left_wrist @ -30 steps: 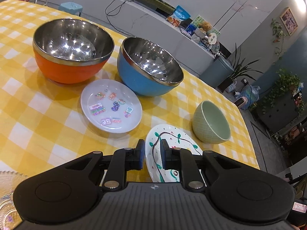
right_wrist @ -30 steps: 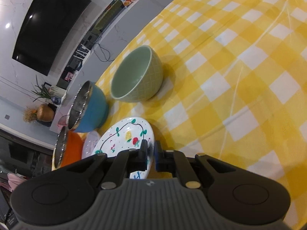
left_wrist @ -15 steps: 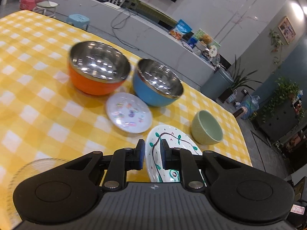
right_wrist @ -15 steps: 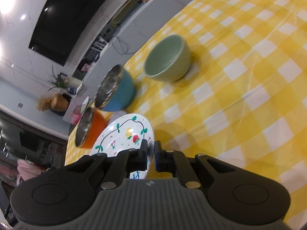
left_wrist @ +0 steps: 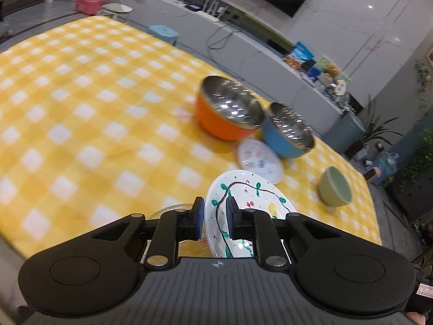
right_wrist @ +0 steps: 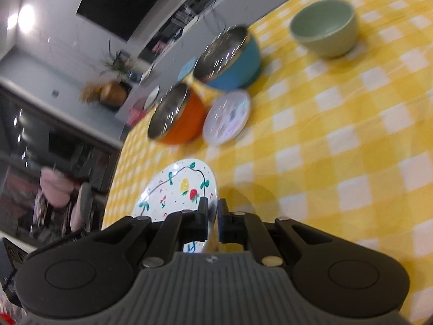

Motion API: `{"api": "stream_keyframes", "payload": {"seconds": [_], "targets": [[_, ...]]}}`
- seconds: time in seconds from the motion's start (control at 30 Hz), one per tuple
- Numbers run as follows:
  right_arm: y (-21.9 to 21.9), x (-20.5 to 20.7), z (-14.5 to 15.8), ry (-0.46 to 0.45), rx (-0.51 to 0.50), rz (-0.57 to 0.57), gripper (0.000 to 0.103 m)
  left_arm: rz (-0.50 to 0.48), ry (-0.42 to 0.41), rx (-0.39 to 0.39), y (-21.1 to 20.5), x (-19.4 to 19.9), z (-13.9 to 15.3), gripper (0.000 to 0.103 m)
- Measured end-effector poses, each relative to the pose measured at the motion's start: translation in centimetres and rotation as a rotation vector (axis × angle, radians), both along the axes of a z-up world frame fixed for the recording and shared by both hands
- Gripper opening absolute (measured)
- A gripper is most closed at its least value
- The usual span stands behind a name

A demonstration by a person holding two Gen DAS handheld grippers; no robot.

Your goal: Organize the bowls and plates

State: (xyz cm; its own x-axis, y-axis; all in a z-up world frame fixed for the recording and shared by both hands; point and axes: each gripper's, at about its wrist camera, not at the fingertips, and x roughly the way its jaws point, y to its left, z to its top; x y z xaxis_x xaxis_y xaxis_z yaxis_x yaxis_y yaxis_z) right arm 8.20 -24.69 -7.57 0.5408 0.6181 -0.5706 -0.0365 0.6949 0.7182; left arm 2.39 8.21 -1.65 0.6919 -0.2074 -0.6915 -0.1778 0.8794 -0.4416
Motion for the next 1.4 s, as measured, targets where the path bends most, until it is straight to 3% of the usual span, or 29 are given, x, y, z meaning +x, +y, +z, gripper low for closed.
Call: {"api": "stream_keyframes", "payload": {"seconds": [0.5, 1.03, 1.4], "targets": [[3.6, -1.0, -1.6, 0.034, -0.081, 0.089, 0.004, 0.079, 0.119, -0.004, 2.5, -2.3, -3.5, 0.018], [4.5, -1.1, -2.3, 0.047, -0.137, 0.129, 0.005, 0.073, 0.127, 0.028, 2.7, -2.3, -4.5, 0.018], [5.8, -1.5, -1.6, -0.042, -0.262, 0.169, 0.005, 0.061, 0.151, 0.044, 2.5, -2.5, -5.2, 0.017]]}}
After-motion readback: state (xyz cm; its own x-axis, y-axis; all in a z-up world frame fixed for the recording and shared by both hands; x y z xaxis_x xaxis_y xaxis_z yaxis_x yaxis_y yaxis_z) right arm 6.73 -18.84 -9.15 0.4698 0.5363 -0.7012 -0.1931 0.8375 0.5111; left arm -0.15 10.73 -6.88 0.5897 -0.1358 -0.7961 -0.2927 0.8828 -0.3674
